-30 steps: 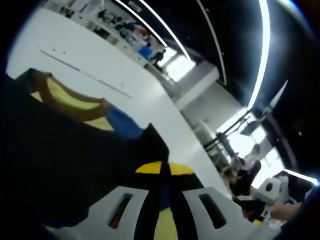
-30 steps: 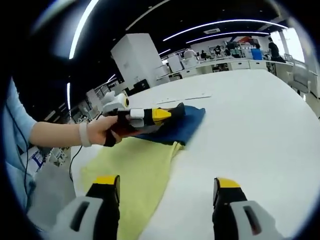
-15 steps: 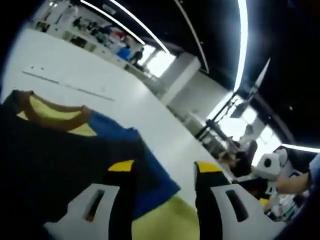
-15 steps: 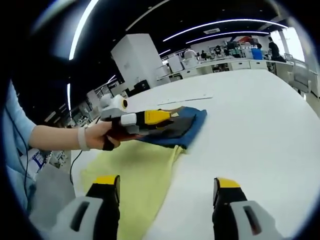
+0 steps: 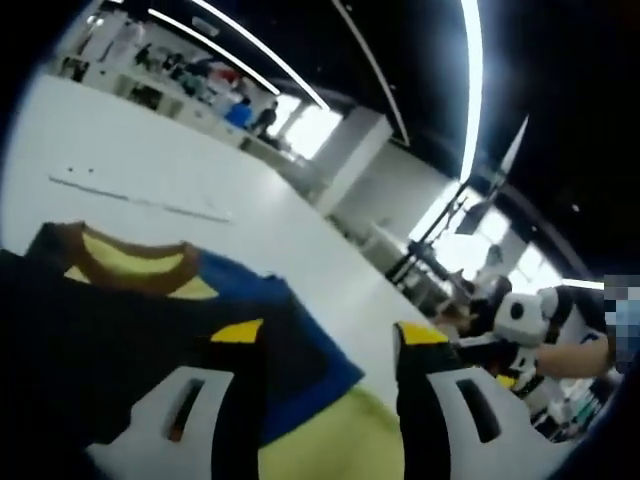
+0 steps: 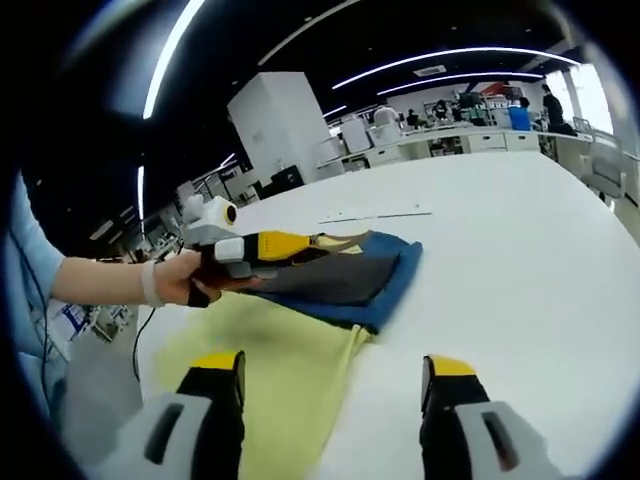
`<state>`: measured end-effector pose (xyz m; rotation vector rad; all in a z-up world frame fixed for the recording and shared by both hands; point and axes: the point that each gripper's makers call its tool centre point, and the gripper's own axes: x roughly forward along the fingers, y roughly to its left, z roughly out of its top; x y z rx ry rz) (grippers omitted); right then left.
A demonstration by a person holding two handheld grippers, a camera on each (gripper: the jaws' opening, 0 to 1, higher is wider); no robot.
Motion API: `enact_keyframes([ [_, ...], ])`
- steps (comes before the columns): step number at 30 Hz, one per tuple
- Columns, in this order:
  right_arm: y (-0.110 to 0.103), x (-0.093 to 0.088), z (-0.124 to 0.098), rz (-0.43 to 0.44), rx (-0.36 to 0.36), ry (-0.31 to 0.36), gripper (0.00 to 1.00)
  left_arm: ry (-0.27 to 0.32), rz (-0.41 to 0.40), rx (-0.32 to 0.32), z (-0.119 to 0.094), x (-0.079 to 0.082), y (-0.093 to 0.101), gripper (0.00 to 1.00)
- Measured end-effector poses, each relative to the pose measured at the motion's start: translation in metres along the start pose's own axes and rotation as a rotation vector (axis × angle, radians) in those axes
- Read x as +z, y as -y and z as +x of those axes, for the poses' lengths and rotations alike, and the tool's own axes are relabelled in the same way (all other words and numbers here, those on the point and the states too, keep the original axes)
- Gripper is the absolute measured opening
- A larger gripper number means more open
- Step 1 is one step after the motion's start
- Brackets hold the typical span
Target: Fold the garment on the visible template until the final outline fits inside the template.
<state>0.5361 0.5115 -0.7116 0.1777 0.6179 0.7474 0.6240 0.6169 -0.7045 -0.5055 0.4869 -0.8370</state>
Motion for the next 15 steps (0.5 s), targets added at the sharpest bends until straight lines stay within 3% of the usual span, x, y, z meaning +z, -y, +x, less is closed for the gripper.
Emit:
enact_keyframes([
  [5,0.002,0.032,0.036,0.011,0.0,0.051,0.54,0.006,0.036,0.034,-0.035,0.02,-0.021,0.45],
  [10,0.003,0.035,0.073,-0.03,-0.018,-0.006,0.49,0.012,0.064,0.101,-0.073,0.036,-0.047,0.43],
  [15,0.016,0.035,0.09,-0.023,-0.04,-0.039,0.4,0.048,0.067,0.144,-0.106,0.046,-0.059,0.42],
])
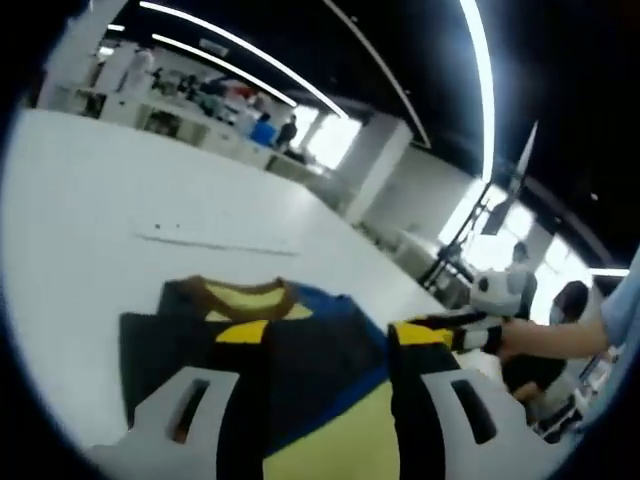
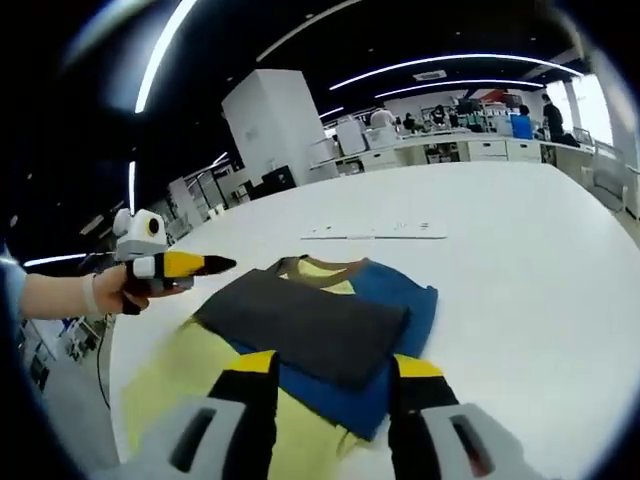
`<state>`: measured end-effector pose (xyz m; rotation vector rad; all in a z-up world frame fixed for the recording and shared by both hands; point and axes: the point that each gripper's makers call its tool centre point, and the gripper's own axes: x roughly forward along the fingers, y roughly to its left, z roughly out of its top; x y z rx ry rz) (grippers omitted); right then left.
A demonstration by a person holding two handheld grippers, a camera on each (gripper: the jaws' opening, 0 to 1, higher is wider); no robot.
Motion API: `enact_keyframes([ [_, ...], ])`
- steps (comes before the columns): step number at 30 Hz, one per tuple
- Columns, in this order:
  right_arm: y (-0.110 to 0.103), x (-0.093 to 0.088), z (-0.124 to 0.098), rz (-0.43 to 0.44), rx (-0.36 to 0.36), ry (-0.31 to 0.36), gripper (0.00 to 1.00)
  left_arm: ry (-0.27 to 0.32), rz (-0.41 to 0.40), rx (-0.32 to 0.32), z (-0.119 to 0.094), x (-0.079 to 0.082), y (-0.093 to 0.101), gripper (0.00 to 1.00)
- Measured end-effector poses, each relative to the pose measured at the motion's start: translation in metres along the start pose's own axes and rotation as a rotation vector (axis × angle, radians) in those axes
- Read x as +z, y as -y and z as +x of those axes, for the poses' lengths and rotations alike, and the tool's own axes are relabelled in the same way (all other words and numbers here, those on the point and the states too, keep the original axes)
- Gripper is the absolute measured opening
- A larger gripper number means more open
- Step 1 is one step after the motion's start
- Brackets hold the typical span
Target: Fold the garment on the visible template until the final outline fits inside the template.
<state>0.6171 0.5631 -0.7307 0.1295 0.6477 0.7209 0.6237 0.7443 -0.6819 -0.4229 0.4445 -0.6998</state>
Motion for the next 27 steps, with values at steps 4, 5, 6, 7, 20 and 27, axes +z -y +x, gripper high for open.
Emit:
enact_keyframes([
  [4,0.011,-0.001,0.013,0.007,-0.018,-0.027,0.37,0.008,-0.002,0.027,-0.015,0.0,-0.011,0.41],
  [5,0.011,-0.002,0.013,0.007,-0.019,-0.029,0.36,0.007,-0.007,0.034,-0.019,-0.001,-0.014,0.41],
  [6,0.013,-0.003,0.016,0.002,-0.025,-0.039,0.36,0.007,-0.007,0.038,-0.022,-0.002,-0.015,0.41],
  [7,0.015,-0.004,0.019,0.001,-0.03,-0.046,0.36,0.008,-0.007,0.042,-0.025,-0.003,-0.016,0.41],
  [20,0.024,-0.009,0.034,0.046,-0.045,-0.077,0.27,0.039,-0.042,0.08,-0.042,-0.004,-0.026,0.39],
  [27,0.031,-0.011,0.034,0.179,-0.06,-0.085,0.0,0.043,-0.04,0.099,-0.048,0.0,-0.034,0.38],
])
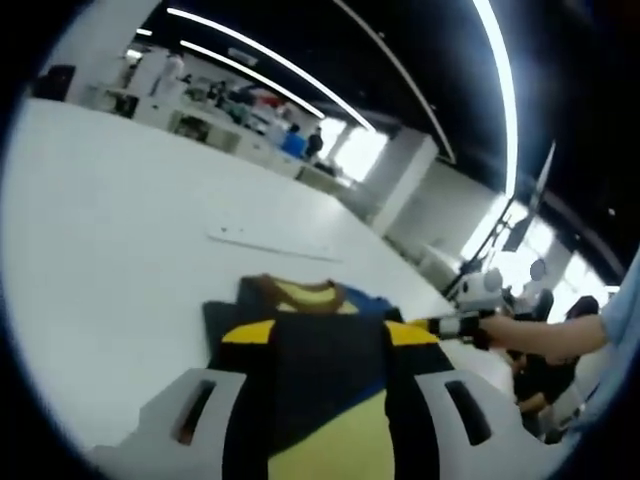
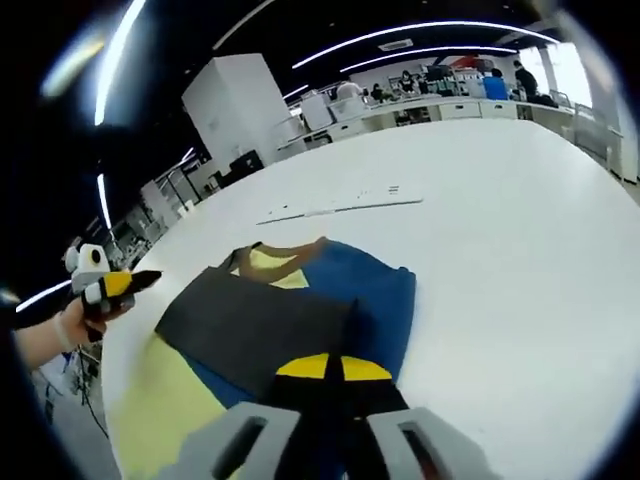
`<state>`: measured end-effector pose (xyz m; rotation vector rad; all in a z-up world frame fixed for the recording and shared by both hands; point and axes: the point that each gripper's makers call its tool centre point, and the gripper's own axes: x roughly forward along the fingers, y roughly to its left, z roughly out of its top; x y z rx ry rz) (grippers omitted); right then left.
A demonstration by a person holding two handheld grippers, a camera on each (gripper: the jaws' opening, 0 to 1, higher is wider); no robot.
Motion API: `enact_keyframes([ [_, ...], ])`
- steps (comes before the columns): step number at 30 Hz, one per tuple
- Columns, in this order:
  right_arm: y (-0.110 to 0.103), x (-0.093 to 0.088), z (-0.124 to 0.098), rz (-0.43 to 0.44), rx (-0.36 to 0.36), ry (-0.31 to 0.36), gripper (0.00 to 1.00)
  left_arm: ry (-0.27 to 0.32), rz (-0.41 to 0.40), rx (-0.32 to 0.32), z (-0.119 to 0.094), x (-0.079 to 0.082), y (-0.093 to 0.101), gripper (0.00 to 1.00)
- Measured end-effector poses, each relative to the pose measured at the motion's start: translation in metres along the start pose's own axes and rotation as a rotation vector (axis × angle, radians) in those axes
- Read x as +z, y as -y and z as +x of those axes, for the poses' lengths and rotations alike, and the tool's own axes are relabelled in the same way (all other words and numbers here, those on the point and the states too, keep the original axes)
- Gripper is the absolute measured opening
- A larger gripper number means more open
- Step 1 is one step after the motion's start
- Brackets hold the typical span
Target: Fold the garment on the visible template until the final outline fits inside the template.
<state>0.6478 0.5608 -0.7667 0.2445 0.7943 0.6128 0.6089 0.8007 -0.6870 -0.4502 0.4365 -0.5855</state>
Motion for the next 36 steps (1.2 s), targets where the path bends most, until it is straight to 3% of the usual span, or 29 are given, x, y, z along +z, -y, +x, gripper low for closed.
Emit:
enact_keyframes([
  [4,-0.008,0.002,-0.004,0.012,0.009,0.01,0.0,-0.008,0.028,0.022,0.001,0.007,-0.009,0.37],
  [10,-0.019,0.009,-0.016,0.02,0.046,0.018,0.0,-0.007,0.079,0.078,0.01,0.028,-0.033,0.29],
  [13,-0.021,0.006,-0.02,0.004,0.053,0.007,0.0,-0.045,0.107,0.109,0.02,0.031,-0.051,0.29],
  [16,-0.028,0.006,-0.03,0.014,0.072,0.017,0.0,-0.061,0.073,0.138,0.027,0.037,-0.063,0.23],
  [19,-0.031,0.01,-0.035,0.032,0.091,0.029,0.0,-0.076,0.087,0.14,0.035,0.044,-0.066,0.18],
  [22,-0.034,0.011,-0.044,0.041,0.104,0.031,0.0,-0.084,0.093,0.128,0.044,0.052,-0.065,0.22],
  [26,-0.034,0.01,-0.057,0.075,0.116,0.035,0.0,-0.111,0.1,0.13,0.05,0.051,-0.067,0.22],
  [32,-0.032,-0.005,-0.075,0.102,0.118,0.032,0.0,-0.193,0.099,0.143,0.059,0.036,-0.067,0.16],
  [36,-0.026,-0.015,-0.081,0.128,0.106,0.03,0.0,-0.321,0.161,0.155,0.066,0.017,-0.065,0.17],
])
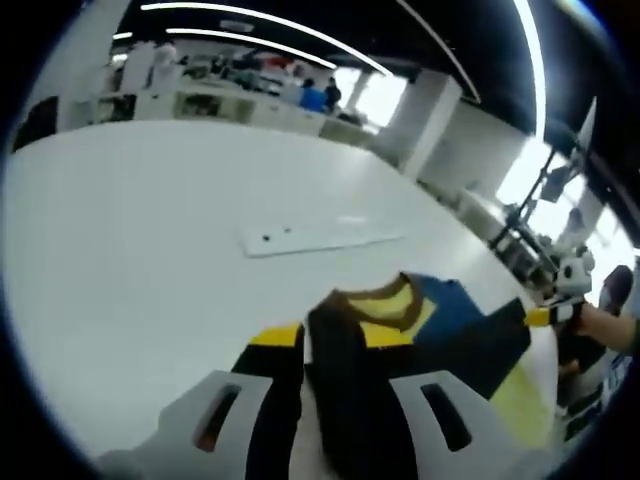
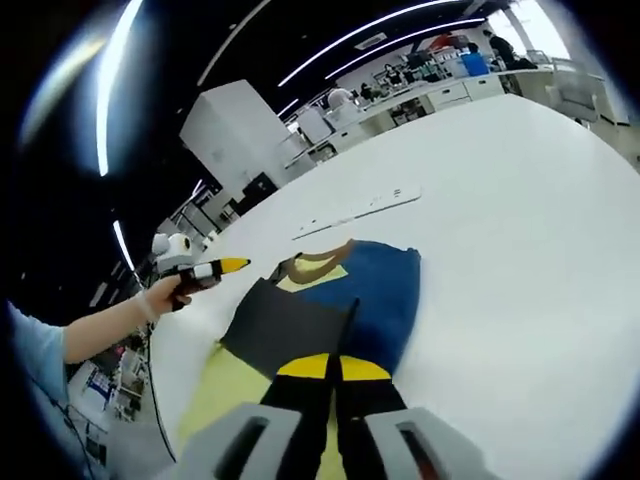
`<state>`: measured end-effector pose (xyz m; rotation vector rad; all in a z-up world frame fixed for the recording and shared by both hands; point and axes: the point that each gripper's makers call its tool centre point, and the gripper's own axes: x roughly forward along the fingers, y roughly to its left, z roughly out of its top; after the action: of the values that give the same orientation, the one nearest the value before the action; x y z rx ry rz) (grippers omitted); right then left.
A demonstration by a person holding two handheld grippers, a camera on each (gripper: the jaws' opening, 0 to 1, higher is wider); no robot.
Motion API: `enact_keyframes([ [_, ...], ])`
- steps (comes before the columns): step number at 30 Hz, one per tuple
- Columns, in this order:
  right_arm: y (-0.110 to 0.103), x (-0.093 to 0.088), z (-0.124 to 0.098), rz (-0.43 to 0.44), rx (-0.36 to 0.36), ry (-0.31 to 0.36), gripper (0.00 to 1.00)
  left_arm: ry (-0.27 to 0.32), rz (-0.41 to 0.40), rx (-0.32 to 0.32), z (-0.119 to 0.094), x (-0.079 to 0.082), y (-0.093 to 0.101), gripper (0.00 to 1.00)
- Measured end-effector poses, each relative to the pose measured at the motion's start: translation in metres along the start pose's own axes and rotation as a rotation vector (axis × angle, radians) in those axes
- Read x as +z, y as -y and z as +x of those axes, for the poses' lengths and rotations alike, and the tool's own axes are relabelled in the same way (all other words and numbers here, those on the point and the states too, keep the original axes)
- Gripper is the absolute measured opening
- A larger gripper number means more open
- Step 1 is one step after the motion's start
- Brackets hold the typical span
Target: Fold the garment on the visible template until the final outline fits inside the template.
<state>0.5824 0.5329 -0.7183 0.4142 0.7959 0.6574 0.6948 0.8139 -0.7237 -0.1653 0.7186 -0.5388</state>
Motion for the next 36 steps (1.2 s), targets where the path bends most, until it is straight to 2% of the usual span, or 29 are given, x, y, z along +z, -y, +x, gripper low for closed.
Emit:
enact_keyframes([
  [2,0.001,-0.002,-0.001,0.011,0.001,0.0,0.0,-0.031,0.046,0.037,0.006,-0.002,-0.007,0.14],
  [3,0.002,-0.003,-0.001,0.015,0.0,0.001,0.0,-0.029,0.028,0.029,0.009,0.0,-0.007,0.12],
  [5,0.001,-0.004,0.0,0.017,0.002,0.001,0.0,-0.087,0.001,0.025,0.015,-0.005,-0.007,0.11],
  [7,0.001,-0.004,0.0,0.019,0.004,0.007,0.0,-0.127,0.048,0.036,0.022,-0.008,-0.001,0.12],
  [9,0.002,-0.005,0.002,0.022,0.006,0.007,0.0,-0.183,0.118,0.075,0.025,-0.014,-0.004,0.14],
  [10,0.001,-0.007,0.002,0.023,0.006,0.007,0.0,-0.23,0.191,0.12,0.026,-0.017,-0.012,0.12],
  [12,0.002,-0.009,0.001,0.027,0.006,0.006,0.0,-0.248,0.303,0.116,0.03,-0.017,-0.012,0.09],
  [13,0.003,-0.009,0.001,0.033,0.008,0.007,0.0,-0.263,0.312,0.091,0.033,-0.018,-0.008,0.09],
  [14,0.003,-0.01,0.0,0.036,0.008,0.008,0.0,-0.266,0.278,0.087,0.035,-0.019,-0.005,0.09],
  [18,0.004,-0.013,-0.001,0.04,0.007,0.008,0.0,-0.27,0.307,0.037,0.036,-0.016,0.007,0.1],
  [22,0.004,-0.013,-0.001,0.051,0.01,0.012,0.0,-0.363,0.38,0.023,0.039,-0.026,0.005,0.11],
  [28,0.003,-0.015,0.0,0.059,0.011,0.014,0.0,-0.383,0.361,0.03,0.04,-0.029,0.003,0.08],
  [32,0.002,-0.016,0.0,0.063,0.013,0.016,0.0,-0.407,0.329,0.043,0.041,-0.033,-0.002,0.02],
  [36,0.001,-0.015,0.0,0.06,0.013,0.016,0.0,-0.396,0.286,0.037,0.04,-0.032,-0.001,0.0],
])
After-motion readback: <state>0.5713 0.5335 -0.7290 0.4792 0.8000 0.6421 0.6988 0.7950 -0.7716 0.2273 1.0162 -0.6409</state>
